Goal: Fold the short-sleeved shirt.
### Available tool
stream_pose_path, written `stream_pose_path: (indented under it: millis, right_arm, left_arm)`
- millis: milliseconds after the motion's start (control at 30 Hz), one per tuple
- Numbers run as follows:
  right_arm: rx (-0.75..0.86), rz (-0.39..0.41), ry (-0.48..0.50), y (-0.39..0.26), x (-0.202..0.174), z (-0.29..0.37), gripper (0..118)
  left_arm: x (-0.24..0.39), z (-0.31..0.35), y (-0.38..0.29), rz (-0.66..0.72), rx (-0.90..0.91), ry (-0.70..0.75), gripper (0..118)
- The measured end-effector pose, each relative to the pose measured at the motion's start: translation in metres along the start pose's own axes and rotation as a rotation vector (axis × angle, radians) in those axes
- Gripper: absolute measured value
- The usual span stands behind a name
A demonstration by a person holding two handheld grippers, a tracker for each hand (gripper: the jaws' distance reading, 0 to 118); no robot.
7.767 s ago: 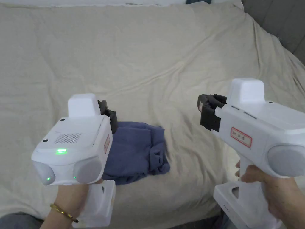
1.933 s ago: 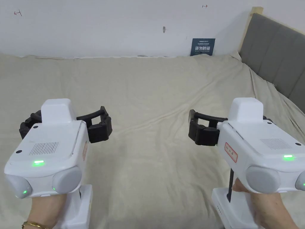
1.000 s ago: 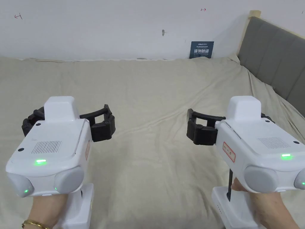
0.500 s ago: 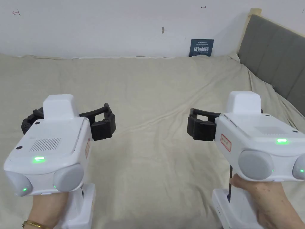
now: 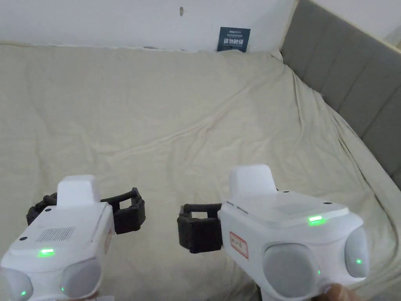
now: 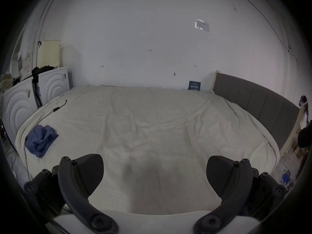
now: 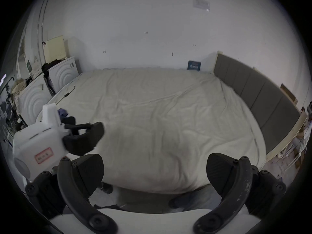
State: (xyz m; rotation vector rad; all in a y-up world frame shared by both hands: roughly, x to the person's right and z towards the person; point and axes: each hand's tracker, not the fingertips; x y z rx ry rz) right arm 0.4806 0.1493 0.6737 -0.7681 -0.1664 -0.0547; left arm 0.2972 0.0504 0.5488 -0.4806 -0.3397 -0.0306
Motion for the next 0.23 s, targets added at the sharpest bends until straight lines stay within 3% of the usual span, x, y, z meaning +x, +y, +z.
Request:
stream_pose_path:
  millis: [133,233]
  right_arm:
    - [-0.08,-0.078,0.027,-0.004,0.004,-0.018,118]
    - [-0.082,-0.073,-0.003,-0.001,0.006,-0.033,118]
  left_arm:
    - [0.004,-0.007,-0.008,-0.015,-0.023,-0.022,118]
    - [0.002,-0.018,-0.013,-0.032,-0.044,-0.018,118]
